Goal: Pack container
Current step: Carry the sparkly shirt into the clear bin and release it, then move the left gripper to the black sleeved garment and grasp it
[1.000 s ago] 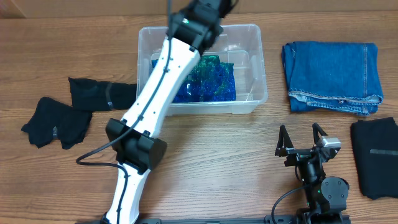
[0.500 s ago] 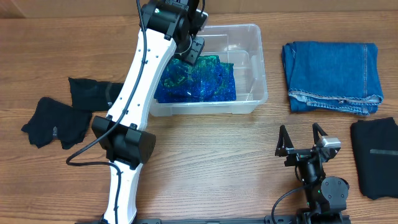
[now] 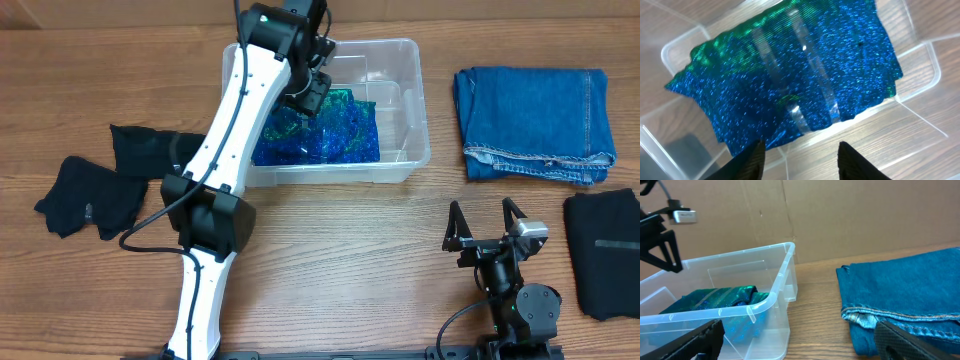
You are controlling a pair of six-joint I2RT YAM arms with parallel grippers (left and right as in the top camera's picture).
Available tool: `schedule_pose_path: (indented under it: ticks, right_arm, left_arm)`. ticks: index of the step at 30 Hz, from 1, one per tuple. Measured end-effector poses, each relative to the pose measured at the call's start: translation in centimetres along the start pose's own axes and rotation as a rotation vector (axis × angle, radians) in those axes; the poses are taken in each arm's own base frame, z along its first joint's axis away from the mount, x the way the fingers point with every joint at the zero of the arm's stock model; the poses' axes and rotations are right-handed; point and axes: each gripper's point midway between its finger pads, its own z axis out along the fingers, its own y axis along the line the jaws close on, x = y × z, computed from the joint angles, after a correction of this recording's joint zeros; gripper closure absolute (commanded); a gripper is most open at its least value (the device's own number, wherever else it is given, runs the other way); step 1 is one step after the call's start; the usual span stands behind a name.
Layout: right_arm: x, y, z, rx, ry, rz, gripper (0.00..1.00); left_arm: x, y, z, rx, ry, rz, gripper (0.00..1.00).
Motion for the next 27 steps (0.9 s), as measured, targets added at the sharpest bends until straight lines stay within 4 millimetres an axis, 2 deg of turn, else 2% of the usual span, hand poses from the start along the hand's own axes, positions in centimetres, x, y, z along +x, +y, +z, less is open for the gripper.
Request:
schedule_pose_path:
  ticks: [2, 3, 5, 6, 7, 8, 9, 10, 12, 15, 16, 17, 18, 19, 20, 21, 23, 25, 27]
  right_arm:
    - [0.0, 0.0, 0.0, 0.0, 0.0, 0.0, 0.0]
    - [0.0, 0.0, 0.0, 0.0, 0.0, 0.0, 0.0]
    - [0.0, 0.0, 0.0, 0.0, -0.001, -0.001, 0.0]
    - [0.0, 0.0, 0.0, 0.0, 0.0, 0.0, 0.0]
    - [0.0, 0.0, 0.0, 0.0, -0.001, 0.0, 0.0]
    - [0.0, 0.0, 0.0, 0.0, 0.0, 0.0, 0.0]
    - [0.0, 0.0, 0.0, 0.0, 0.0, 0.0, 0.0]
    - [0.0, 0.0, 0.0, 0.0, -0.001, 0.0, 0.0]
    - [0.0, 0.0, 0.0, 0.0, 0.0, 0.0, 0.0]
    - [0.0, 0.0, 0.0, 0.0, 0.0, 0.0, 0.0]
    - [0.0, 0.0, 0.0, 0.0, 0.0, 0.0, 0.0]
    - [0.0, 0.0, 0.0, 0.0, 0.0, 0.0, 0.0]
    - [0.0, 0.0, 0.0, -0.001, -0.001, -0.001, 0.0]
    - [0.0, 0.0, 0.0, 0.0, -0.001, 0.0, 0.0]
    - [0.0, 0.0, 0.0, 0.0, 0.0, 0.0, 0.0]
    - [0.0, 0.0, 0.0, 0.0, 0.0, 0.0, 0.0]
    - [0.0, 0.0, 0.0, -0.001, -0.001, 0.0, 0.0]
    - [0.0, 0.0, 0.0, 0.0, 0.0, 0.0, 0.0]
    - [0.0, 0.0, 0.0, 0.0, 0.001, 0.0, 0.0]
  left_arm:
    - [0.4, 2.6, -2.0, -0.014, -0.024, -0.086, 0.25]
    - [0.7, 4.3, -4.2, -0.027, -0.059, -0.128, 0.23]
    - [2.2, 6.6, -8.9, -0.068, -0.115, -0.183, 0.22]
    - [3.9, 8.1, -13.2, -0.115, -0.172, -0.219, 0.21]
    - [4.7, 8.6, -15.6, -0.141, -0.217, -0.232, 0.21]
    - [5.5, 8.9, -17.1, -0.15, -0.24, -0.244, 0.21]
    - [6.1, 9.4, -18.7, -0.161, -0.274, -0.267, 0.12]
    - [6.7, 9.9, -19.5, -0.168, -0.288, -0.29, 0.01]
    - [8.2, 11.2, -20.1, -0.189, -0.283, -0.357, 0.0]
    - [11.1, 13.9, -18.1, -0.216, -0.18, -0.499, 0.0]
    - [12.3, 15.9, -16.9, -0.227, -0.141, -0.587, 0.0]
    - [13.0, 16.8, -16.4, -0.234, -0.123, -0.626, 0.0]
    - [13.9, 20.1, -14.5, -0.24, -0.127, -0.753, 0.0]
    - [14.4, 21.2, -13.6, -0.238, -0.118, -0.8, 0.0]
    - [14.5, 23.1, -11.7, -0.225, -0.146, -0.875, 0.0]
    - [15.2, 23.8, -10.1, -0.213, -0.13, -0.923, 0.0]
    - [15.3, 24.8, -7.1, -0.202, -0.141, -0.951, 0.0]
    - [16.4, 24.5, -2.9, -0.181, -0.097, -0.948, 0.0]
    - [17.0, 24.4, 0.1, -0.176, -0.083, -0.895, 0.0]
